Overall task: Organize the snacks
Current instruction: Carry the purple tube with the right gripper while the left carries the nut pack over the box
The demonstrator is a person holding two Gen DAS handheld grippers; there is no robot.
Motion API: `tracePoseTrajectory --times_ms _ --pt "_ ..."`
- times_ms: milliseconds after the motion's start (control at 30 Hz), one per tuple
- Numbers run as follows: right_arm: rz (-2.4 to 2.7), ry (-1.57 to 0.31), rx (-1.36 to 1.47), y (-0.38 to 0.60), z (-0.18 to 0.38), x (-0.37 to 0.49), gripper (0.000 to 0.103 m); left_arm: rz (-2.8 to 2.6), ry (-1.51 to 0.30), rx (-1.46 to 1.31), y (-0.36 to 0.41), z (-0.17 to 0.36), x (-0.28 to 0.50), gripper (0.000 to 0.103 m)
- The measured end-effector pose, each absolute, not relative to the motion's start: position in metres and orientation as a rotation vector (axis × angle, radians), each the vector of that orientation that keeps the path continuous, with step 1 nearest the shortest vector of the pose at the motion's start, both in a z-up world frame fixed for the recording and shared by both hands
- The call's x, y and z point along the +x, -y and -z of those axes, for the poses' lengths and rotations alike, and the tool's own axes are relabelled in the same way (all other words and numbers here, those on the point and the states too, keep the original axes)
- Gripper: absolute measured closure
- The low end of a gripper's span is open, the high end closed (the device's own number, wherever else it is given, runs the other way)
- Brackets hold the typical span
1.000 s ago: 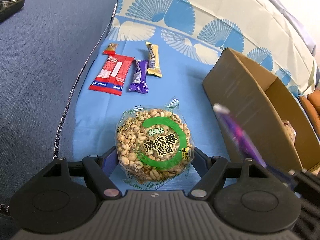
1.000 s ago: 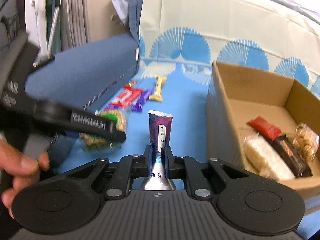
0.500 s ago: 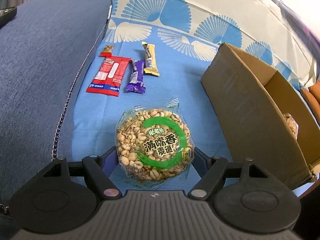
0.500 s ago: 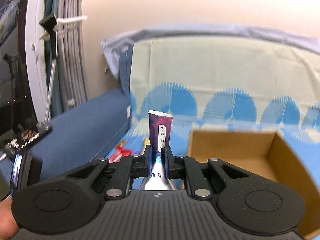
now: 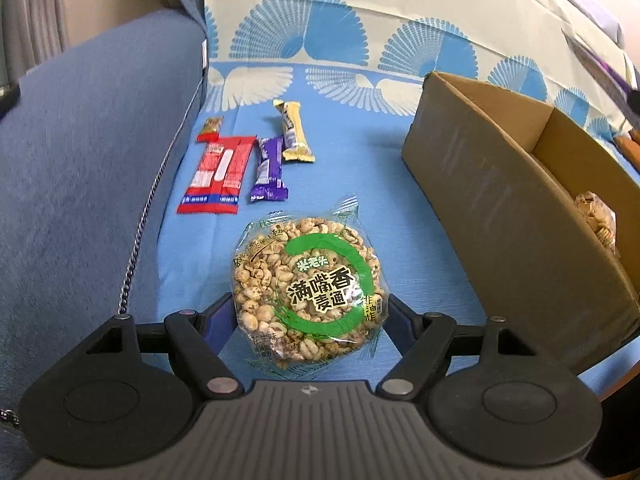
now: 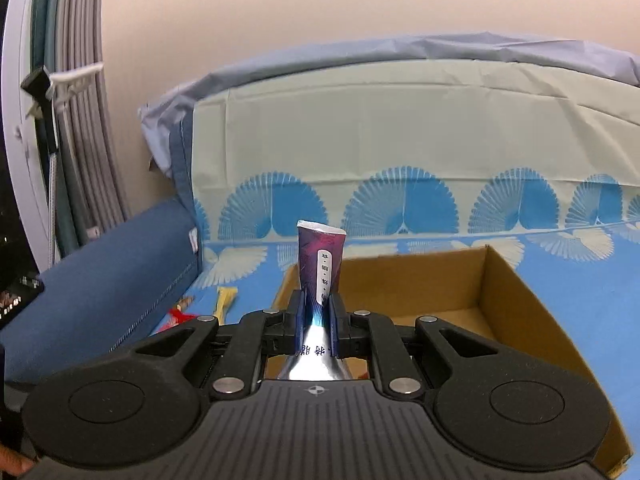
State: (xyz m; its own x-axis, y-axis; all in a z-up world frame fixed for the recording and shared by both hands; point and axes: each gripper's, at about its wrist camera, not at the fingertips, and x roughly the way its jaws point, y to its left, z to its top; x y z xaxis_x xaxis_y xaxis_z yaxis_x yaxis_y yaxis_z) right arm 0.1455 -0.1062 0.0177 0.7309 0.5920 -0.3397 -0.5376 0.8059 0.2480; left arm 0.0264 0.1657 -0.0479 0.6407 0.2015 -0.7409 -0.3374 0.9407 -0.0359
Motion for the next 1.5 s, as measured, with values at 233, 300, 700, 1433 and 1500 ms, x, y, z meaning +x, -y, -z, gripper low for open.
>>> tracePoseTrajectory --times_ms 233,300,700,1433,1500 --pt "-0.565 -0.432 0.162 0.121 -0.013 0.162 0.090 -0.344 -0.816 -0.258 -0.159 0.034 0.029 0.022" --pt "-0.546 -0.443 0.167 0.125 -0.012 0.167 0.090 -0.347 -0.805 -0.247 -0.151 0.025 0.035 0.022" --pt "-0.440 -0.429 0.168 0.148 -0.016 0.176 0.090 -0.204 -0.650 -0.225 -0.081 -0.059 0.111 0.022" --pt "-0.301 -0.403 0.234 0.176 -0.013 0.185 0.090 -0.056 -0.575 -0.192 0.010 -0.114 0.174 0.022" --pt "-0.303 -0.402 0.234 0.176 -0.013 0.186 0.090 -0.057 -0.574 -0.195 0.010 -0.114 0.175 0.022"
